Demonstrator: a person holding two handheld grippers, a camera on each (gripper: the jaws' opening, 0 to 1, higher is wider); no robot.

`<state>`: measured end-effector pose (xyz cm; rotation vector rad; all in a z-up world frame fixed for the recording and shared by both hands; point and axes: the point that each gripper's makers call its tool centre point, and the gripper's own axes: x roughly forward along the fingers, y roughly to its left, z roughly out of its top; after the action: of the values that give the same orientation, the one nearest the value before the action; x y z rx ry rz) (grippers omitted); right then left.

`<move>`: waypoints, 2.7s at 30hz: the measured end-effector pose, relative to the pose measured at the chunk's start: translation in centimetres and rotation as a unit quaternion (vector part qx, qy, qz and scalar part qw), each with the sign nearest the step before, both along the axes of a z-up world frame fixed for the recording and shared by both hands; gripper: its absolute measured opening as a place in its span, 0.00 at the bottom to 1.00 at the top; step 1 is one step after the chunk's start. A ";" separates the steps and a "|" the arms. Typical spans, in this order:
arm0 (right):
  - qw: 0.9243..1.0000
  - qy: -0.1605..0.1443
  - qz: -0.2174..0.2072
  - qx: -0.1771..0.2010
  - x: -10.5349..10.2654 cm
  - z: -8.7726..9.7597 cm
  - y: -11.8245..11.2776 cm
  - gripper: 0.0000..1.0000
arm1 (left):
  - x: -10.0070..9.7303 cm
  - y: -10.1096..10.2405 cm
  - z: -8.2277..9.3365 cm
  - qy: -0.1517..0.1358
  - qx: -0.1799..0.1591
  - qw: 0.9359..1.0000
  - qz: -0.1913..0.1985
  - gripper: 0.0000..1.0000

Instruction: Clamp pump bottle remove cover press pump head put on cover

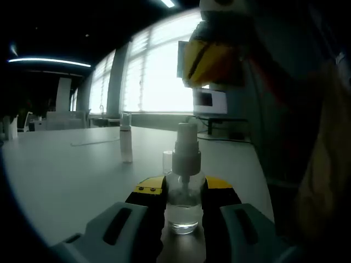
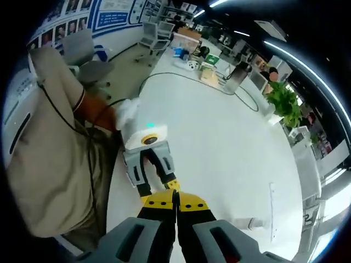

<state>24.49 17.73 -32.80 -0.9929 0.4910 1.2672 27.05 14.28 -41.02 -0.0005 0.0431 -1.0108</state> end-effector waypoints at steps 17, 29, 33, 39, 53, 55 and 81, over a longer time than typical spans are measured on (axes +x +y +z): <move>0.999 0.021 0.015 -0.045 0.1 -1.6 -0.3 0.00 | 0.0 0.0 0.0 0.001 0.000 1.000 -0.001 0.16; 0.997 0.025 0.025 -0.061 0.0 -2.2 -0.3 0.00 | -0.2 -0.1 0.0 0.001 0.000 1.000 -0.002 0.16; 0.997 0.023 0.026 -0.067 0.1 -2.4 -0.3 0.00 | -0.3 -0.2 0.0 0.000 0.000 1.000 -0.002 0.16; 0.997 0.022 0.028 -0.070 0.0 -2.4 -0.3 0.00 | -0.2 -0.1 0.0 0.000 0.001 1.000 -0.002 0.16; 0.993 0.036 0.051 -0.103 0.1 -2.5 -0.1 0.00 | -0.2 -0.1 0.0 0.000 0.001 1.000 -0.002 0.16; 0.992 0.038 0.055 -0.110 0.1 -2.6 -0.1 0.00 | -0.2 -0.2 0.0 -0.001 0.001 1.000 -0.002 0.16; 0.980 0.072 0.087 -0.163 -0.2 -2.9 -0.3 0.00 | -0.4 -0.3 0.0 -0.002 0.002 1.000 -0.003 0.16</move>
<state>24.25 17.42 -35.74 -1.2440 0.7539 1.4501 26.66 13.96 -41.00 0.0052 0.0423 -1.0164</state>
